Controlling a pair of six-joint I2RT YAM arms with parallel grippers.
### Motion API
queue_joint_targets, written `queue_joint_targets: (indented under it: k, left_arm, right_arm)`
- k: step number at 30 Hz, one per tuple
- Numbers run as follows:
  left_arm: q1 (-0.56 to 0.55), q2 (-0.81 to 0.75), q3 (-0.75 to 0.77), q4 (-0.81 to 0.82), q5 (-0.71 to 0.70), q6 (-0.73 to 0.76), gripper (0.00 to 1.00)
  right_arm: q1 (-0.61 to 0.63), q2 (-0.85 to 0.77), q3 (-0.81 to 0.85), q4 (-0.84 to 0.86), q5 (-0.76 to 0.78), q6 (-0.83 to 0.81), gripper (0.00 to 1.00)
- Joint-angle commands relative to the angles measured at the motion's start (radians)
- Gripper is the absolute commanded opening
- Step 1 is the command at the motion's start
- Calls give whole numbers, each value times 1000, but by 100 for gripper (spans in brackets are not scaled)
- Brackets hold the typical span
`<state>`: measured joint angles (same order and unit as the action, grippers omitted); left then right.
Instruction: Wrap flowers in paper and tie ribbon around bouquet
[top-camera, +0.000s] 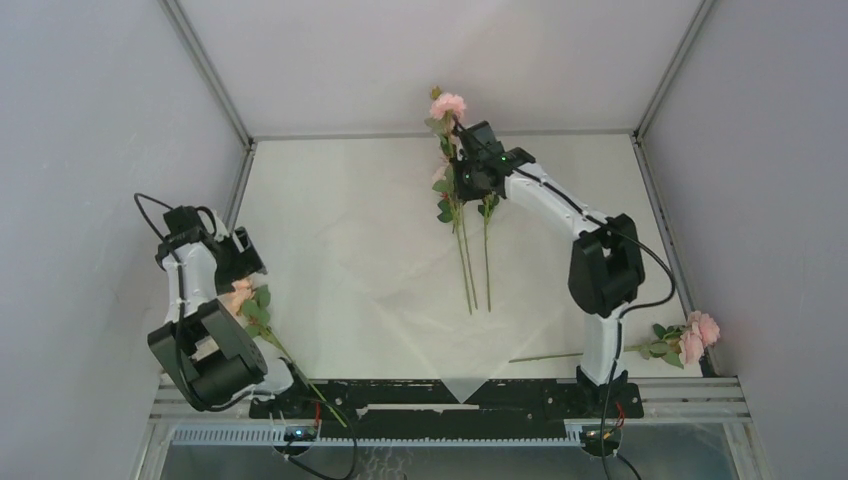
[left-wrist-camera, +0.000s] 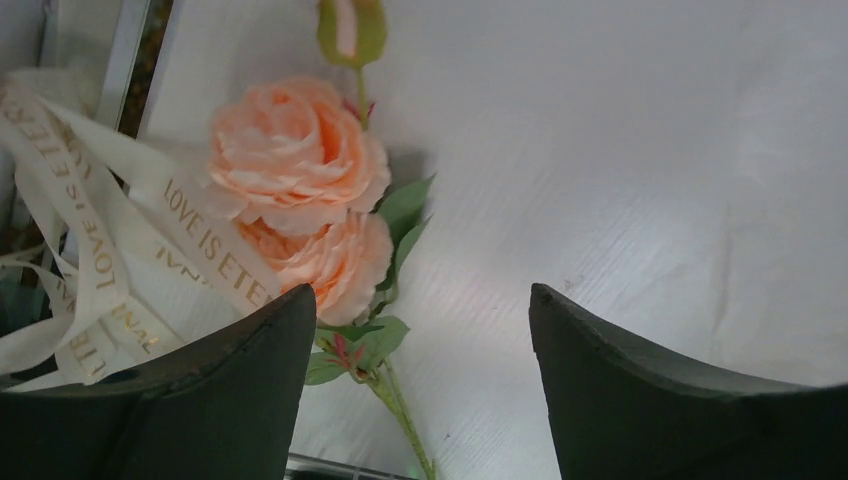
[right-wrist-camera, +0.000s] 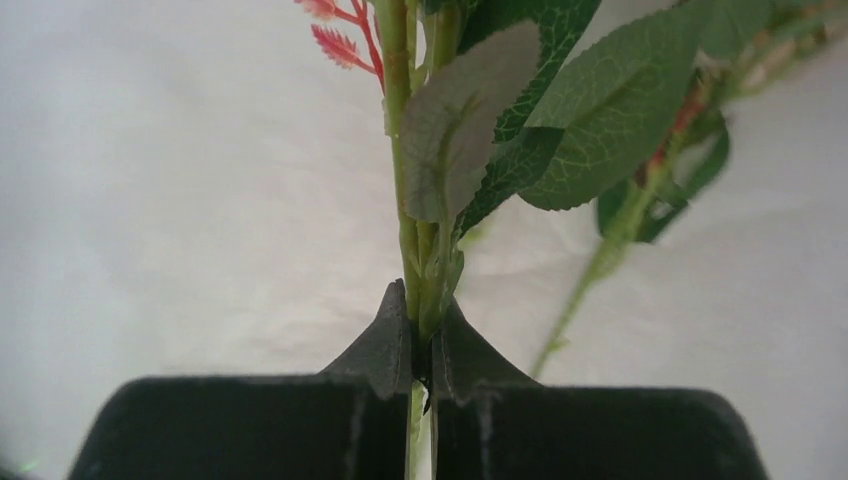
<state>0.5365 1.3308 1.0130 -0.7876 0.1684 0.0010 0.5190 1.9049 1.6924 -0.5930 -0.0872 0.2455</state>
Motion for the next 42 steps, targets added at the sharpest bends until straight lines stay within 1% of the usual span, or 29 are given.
queue_joint_targets:
  k: [1, 5, 7, 11, 12, 16, 19, 23, 25, 27, 28, 30, 32, 34, 35, 36, 37, 39, 42]
  left_arm:
    - [43, 21, -65, 48, -91, 27, 82]
    - [74, 13, -93, 67, -104, 23, 82]
    - [88, 11, -95, 71, -102, 30, 82]
    - [96, 41, -85, 54, -114, 61, 80]
    - [96, 53, -81, 46, -109, 70, 79]
    - [96, 129, -50, 54, -93, 84, 75]
    - [97, 195, 4, 51, -82, 79, 68]
    - [92, 232, 26, 54, -61, 87, 54]
    - [92, 252, 21, 45, -54, 96, 35]
    - [92, 255, 13, 28, -30, 107, 5]
    - [91, 246, 10, 22, -14, 105, 1]
    - [92, 195, 3, 11, 33, 93, 0]
    - [92, 112, 1, 7, 114, 71, 0]
    - [91, 48, 1, 11, 195, 32, 0]
    - [92, 21, 2, 12, 228, 12, 0]
    - [91, -1, 6, 13, 255, -8, 0]
    - [92, -21, 8, 14, 271, -38, 0]
    - [91, -64, 7, 18, 279, -90, 0]
    - [92, -128, 10, 25, 357, -145, 0]
  right_arm:
    - [3, 155, 139, -288, 255, -91, 3]
    - [-10, 240, 209, -299, 345, -63, 9]
    - [-19, 268, 214, -285, 349, -56, 14]
    - [-26, 298, 229, -289, 350, -44, 40]
    - [-24, 294, 228, -287, 355, -44, 43]
    - [-16, 251, 200, -255, 341, -53, 47]
    - [-13, 217, 187, -249, 316, -53, 48]
    - [-14, 177, 142, -227, 291, -43, 48]
    - [-16, 157, 114, -213, 270, -36, 48]
    - [-18, 137, 93, -205, 249, -33, 48]
    - [-18, 125, 87, -203, 245, -33, 49]
    - [-11, 91, 70, -188, 237, -47, 49]
    - [11, 46, 48, -157, 252, -80, 56]
    - [66, -3, 8, -92, 278, -142, 63]
    - [122, -33, -12, -50, 277, -188, 65]
    - [170, -50, -30, -4, 250, -214, 67]
    - [217, -62, -47, 43, 197, -238, 69]
    - [308, -67, -61, 138, 67, -273, 76]
    - [411, -38, -58, 259, -75, -261, 91]
